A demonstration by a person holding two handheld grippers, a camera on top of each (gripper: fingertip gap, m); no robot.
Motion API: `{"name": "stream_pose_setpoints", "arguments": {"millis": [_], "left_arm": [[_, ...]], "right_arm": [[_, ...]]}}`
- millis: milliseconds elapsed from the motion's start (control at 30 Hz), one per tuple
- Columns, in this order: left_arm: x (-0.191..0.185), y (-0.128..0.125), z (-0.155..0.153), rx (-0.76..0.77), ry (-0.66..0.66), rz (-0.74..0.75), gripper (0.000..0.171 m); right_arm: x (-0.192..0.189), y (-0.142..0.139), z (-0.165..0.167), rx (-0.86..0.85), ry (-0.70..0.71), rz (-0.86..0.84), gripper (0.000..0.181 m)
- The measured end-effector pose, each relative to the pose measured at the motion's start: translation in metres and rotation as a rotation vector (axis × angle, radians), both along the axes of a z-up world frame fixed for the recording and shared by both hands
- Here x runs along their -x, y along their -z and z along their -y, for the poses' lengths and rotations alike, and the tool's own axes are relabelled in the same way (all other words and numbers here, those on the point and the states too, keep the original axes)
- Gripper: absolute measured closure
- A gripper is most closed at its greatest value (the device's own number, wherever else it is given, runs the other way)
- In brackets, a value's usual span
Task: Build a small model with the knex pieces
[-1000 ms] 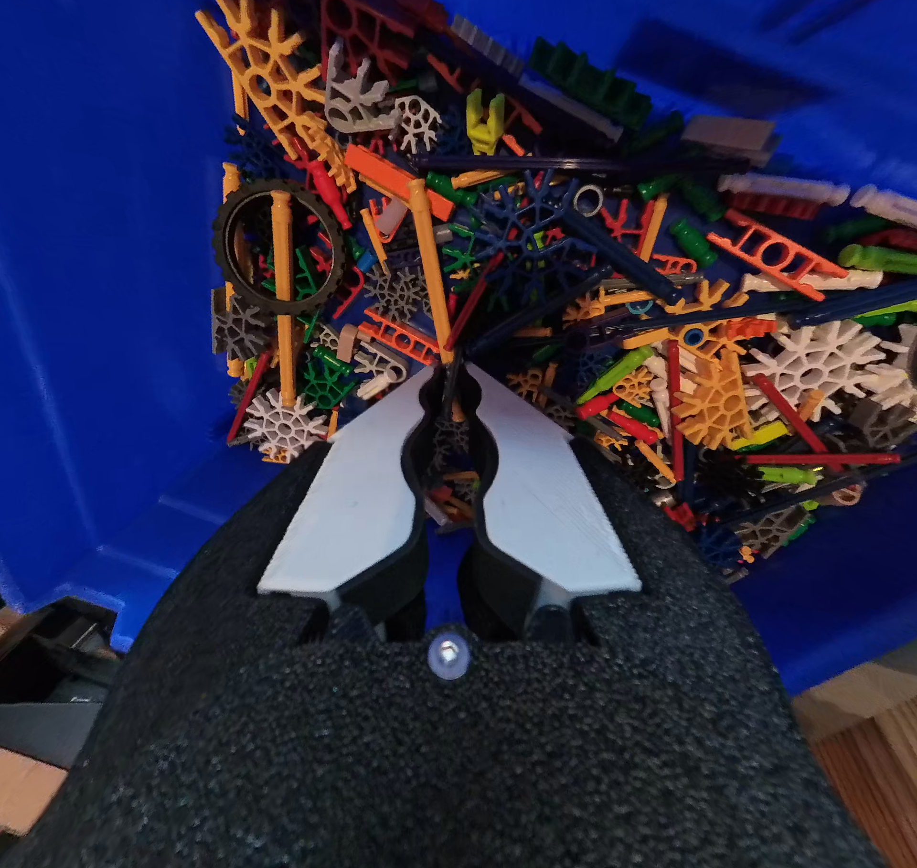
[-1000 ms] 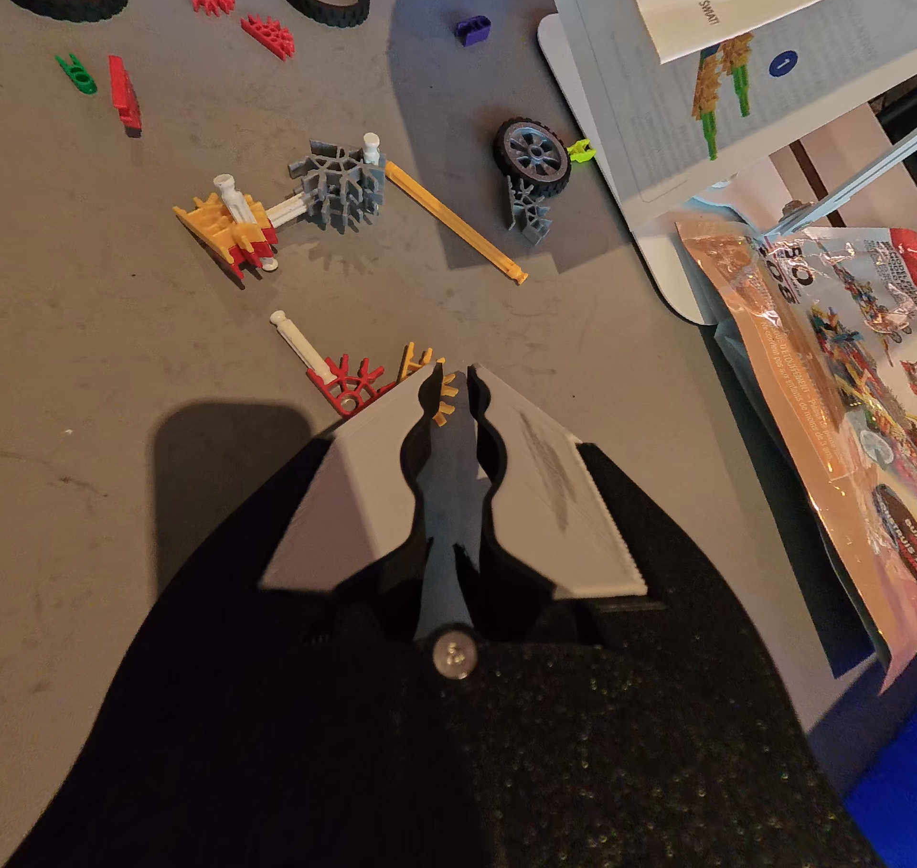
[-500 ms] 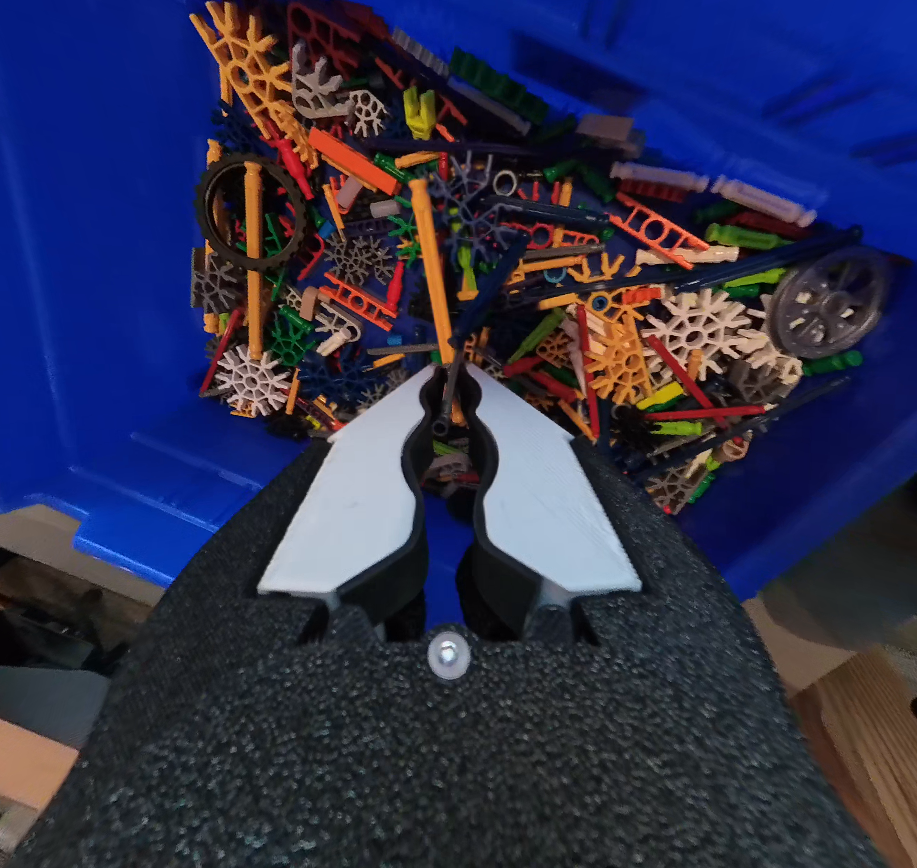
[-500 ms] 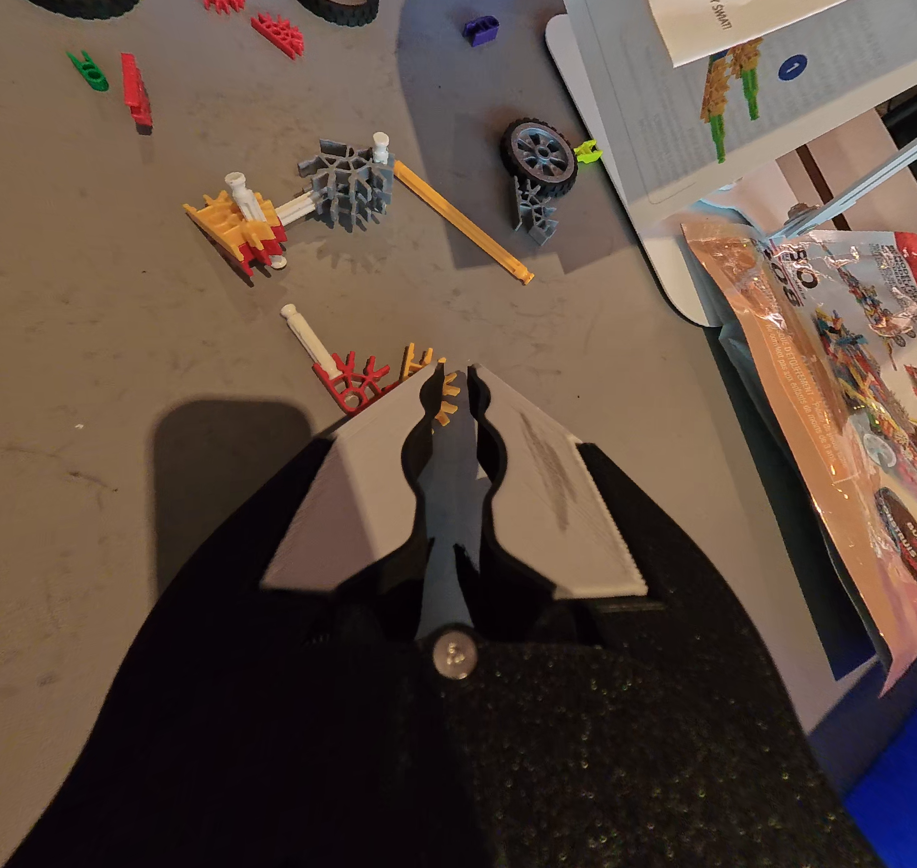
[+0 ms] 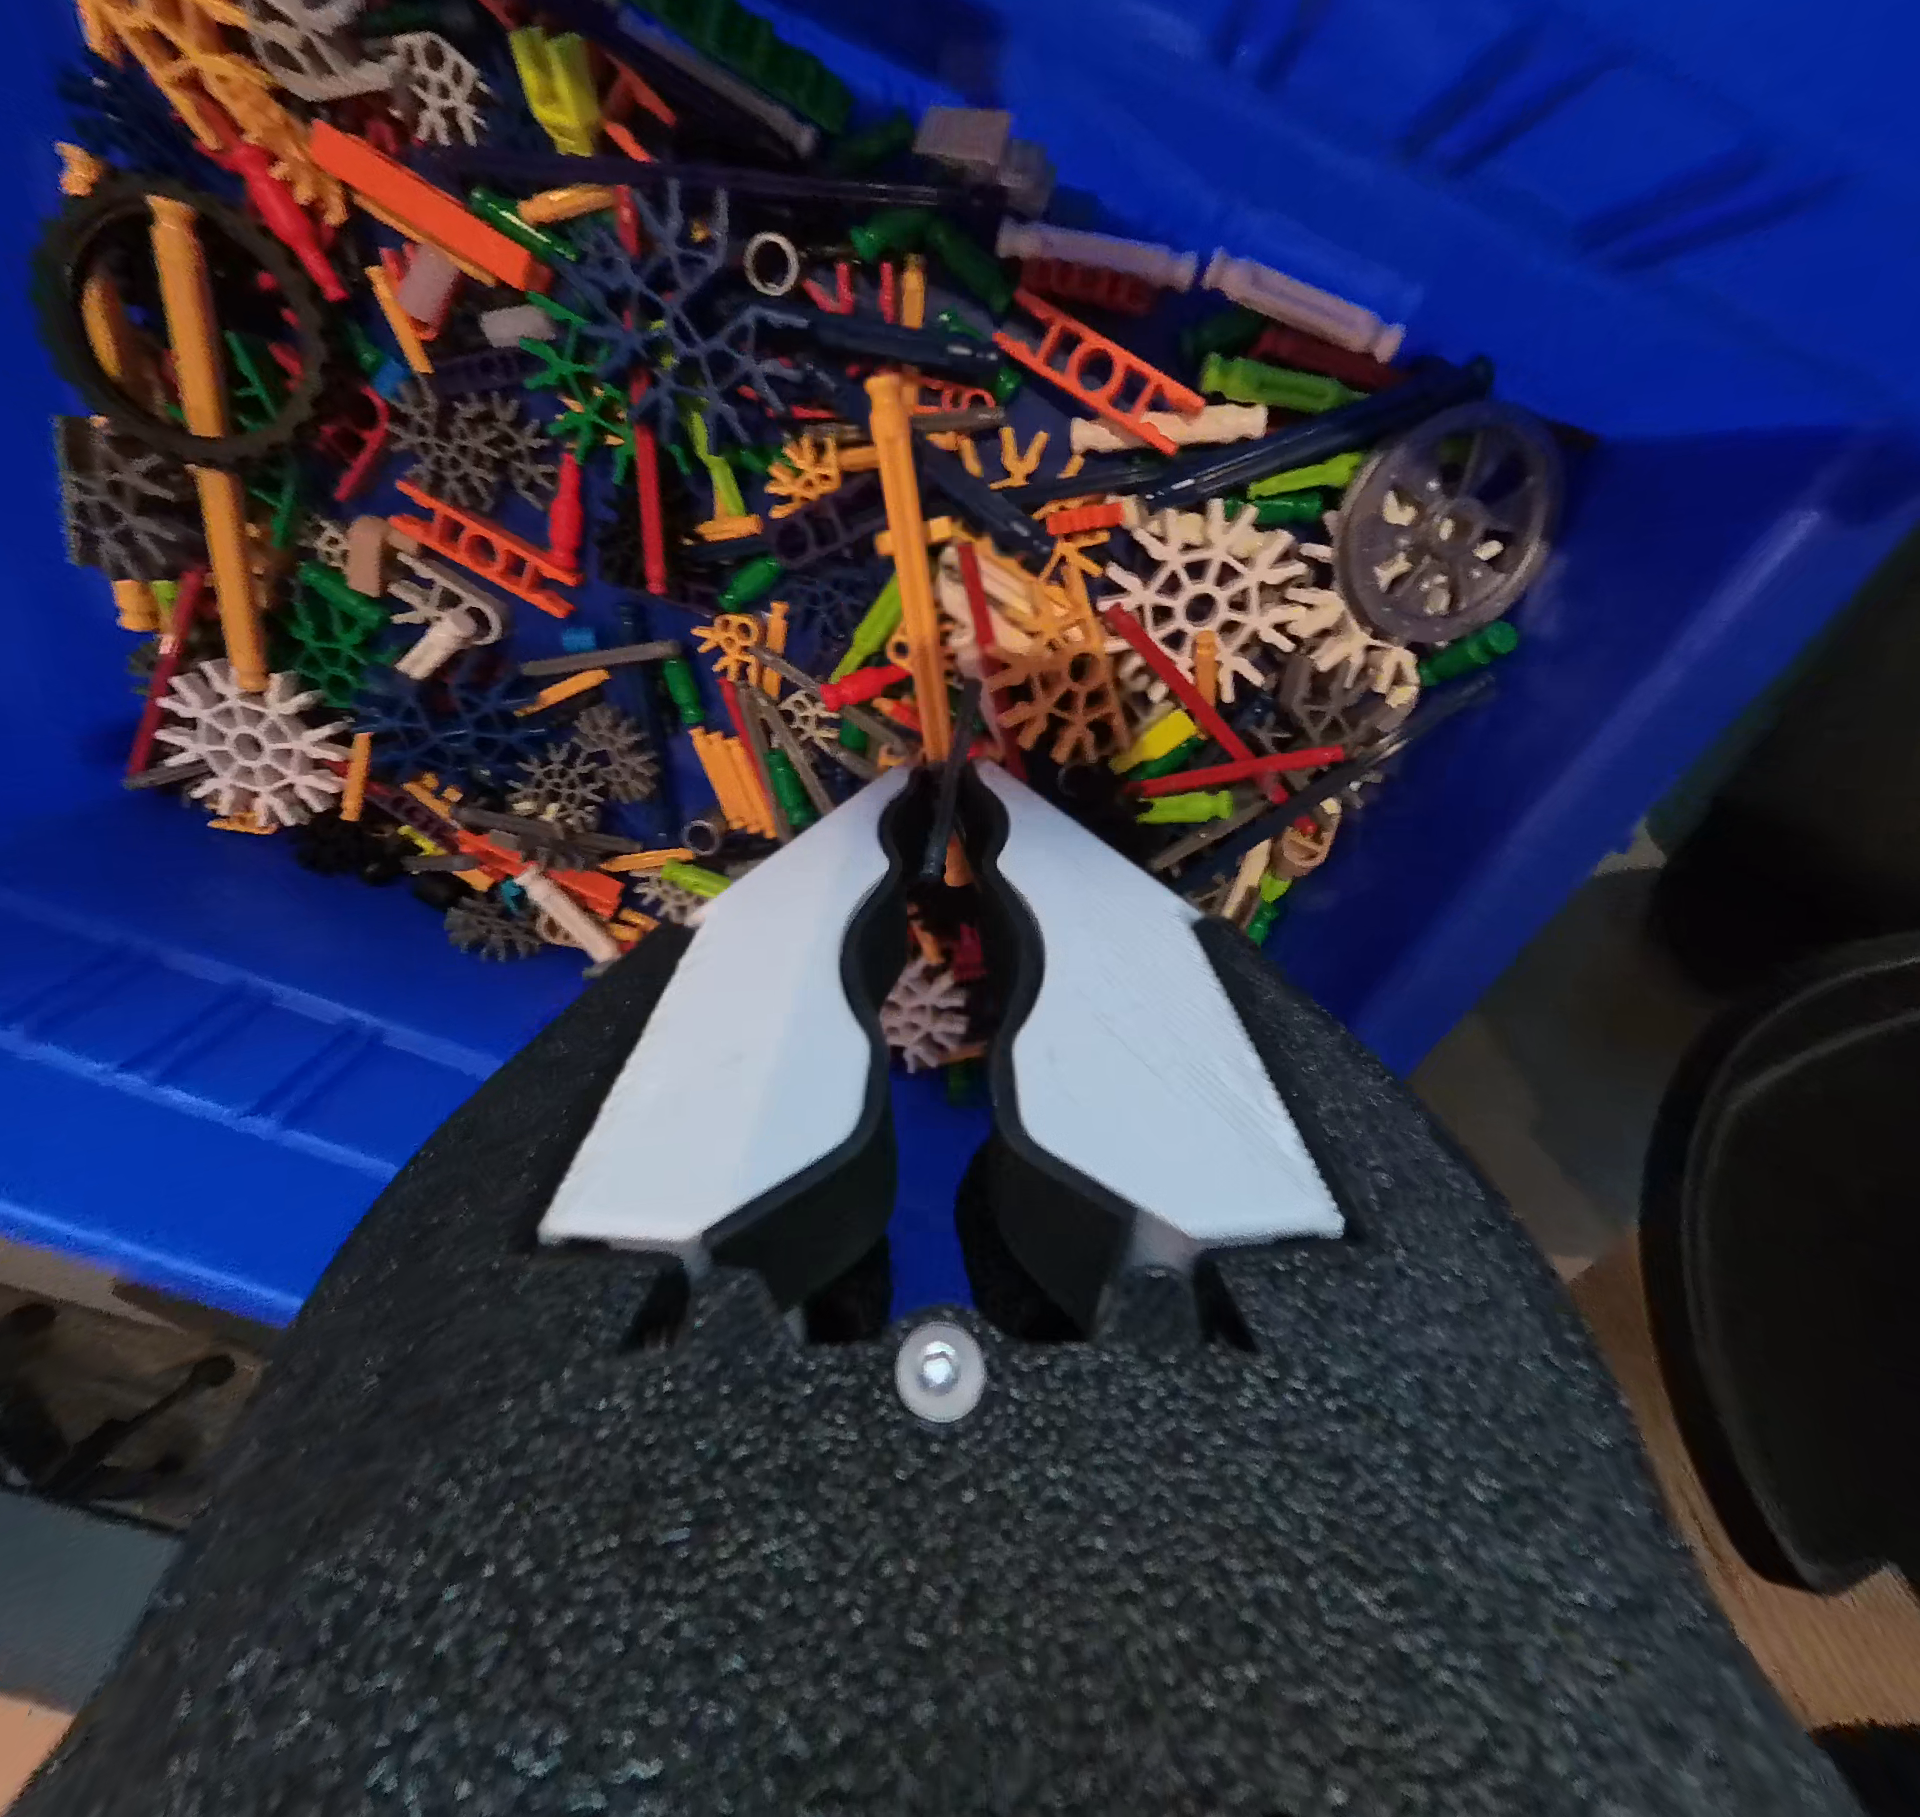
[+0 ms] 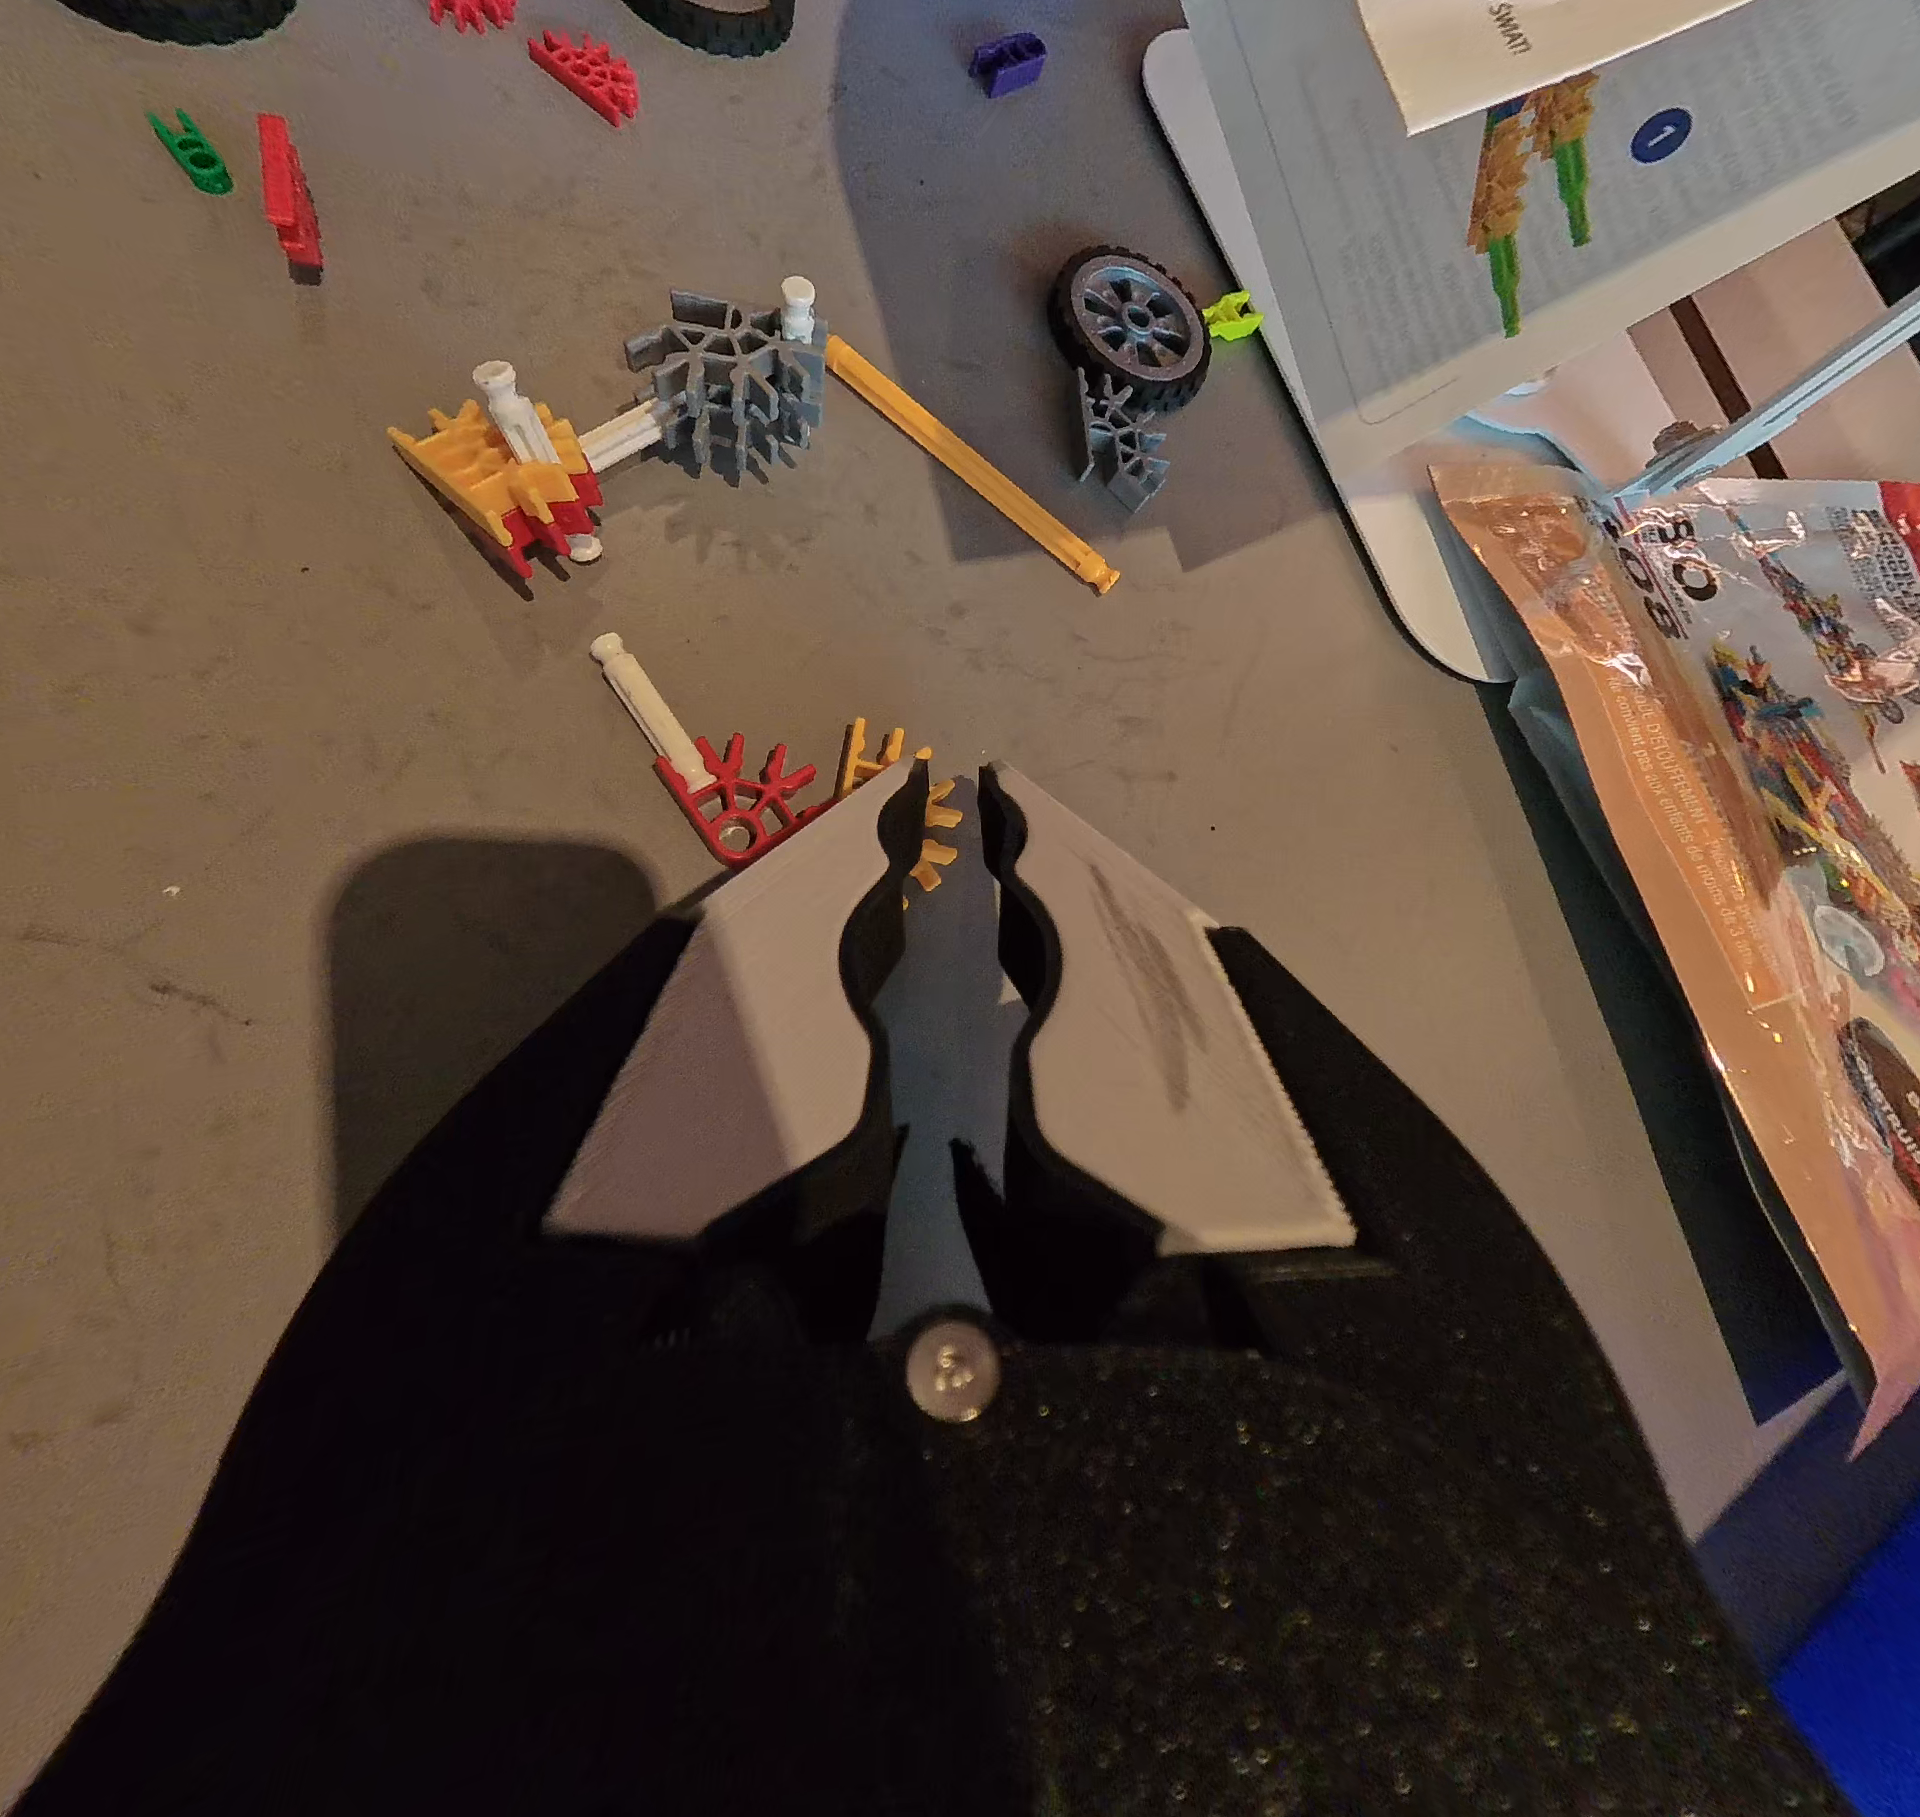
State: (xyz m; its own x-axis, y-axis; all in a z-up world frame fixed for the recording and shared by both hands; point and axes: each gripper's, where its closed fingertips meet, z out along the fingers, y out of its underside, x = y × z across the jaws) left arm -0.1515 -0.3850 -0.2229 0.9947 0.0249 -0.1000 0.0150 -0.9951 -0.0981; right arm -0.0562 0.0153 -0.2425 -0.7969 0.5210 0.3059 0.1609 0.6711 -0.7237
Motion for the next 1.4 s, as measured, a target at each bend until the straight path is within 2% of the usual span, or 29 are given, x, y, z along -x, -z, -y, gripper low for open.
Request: {"name": "stream_pose_setpoints", "arguments": {"millis": [267,633,1000,1200,1400], "left_arm": [[-0.014,0.009,0.0,-0.006,-0.005,0.063,0.163],[-0.008,-0.006,0.007,-0.044,-0.053,0.035,0.145],[0.021,-0.015,0.015,-0.069,-0.108,-0.041,0.143],[0.05,-0.017,0.018,-0.039,-0.121,-0.107,0.141],[0.089,-0.02,-0.001,-0.044,-0.097,-0.189,0.135]], "right_arm": [[-0.001,0.0,0.0,0.0,-0.002,0.001,0.172],[-0.001,0.0,0.0,0.002,-0.003,0.005,0.172],[0.0,0.0,0.0,0.009,0.002,0.009,0.171],[0.0,0.0,0.0,0.008,0.0,0.008,0.172],[0.0,0.0,0.0,0.008,0.0,0.009,0.172]]}}
